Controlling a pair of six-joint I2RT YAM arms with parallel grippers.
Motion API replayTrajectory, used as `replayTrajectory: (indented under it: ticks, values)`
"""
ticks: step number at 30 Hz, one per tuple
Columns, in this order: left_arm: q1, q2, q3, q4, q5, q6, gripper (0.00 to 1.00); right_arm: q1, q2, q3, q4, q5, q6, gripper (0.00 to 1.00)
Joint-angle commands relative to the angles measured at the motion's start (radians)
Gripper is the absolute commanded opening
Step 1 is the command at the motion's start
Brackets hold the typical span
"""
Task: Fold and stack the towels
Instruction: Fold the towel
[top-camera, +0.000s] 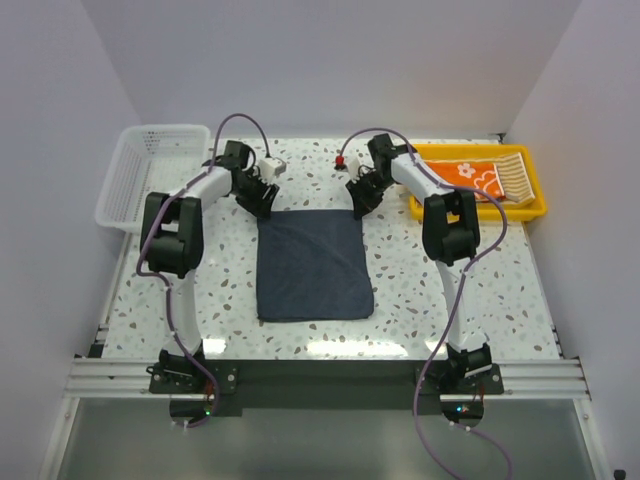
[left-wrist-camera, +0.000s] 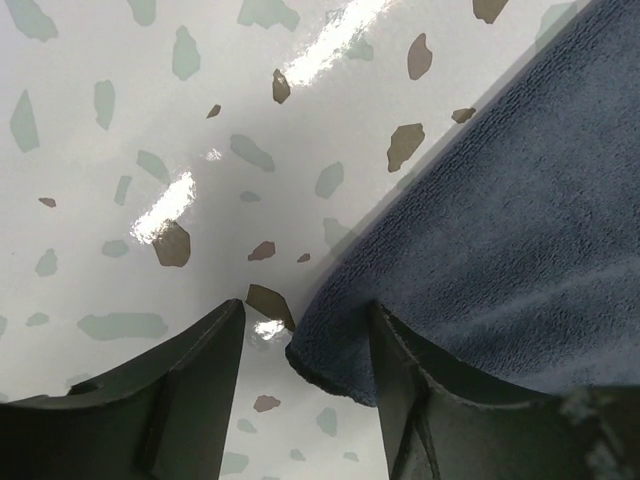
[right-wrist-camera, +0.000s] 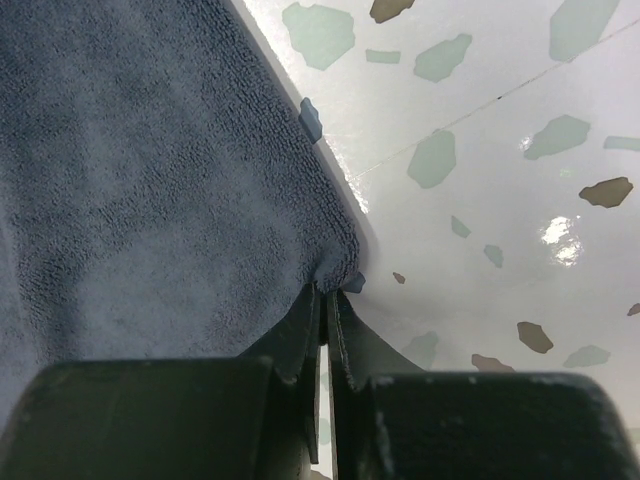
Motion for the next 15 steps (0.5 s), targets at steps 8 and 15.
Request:
replayTrajectory:
  ticks: [8,15]
  values:
    - [0.021,0.052,0.021,-0.099,0.108,0.032,0.53,0.004,0.005,-0.016,-0.013,0.012,0.001,0.00]
    - [0.015,0.061,0.027,-0.134,0.128,0.043,0.47,0.003,0.001,-0.033,0.002,0.011,0.010,0.00]
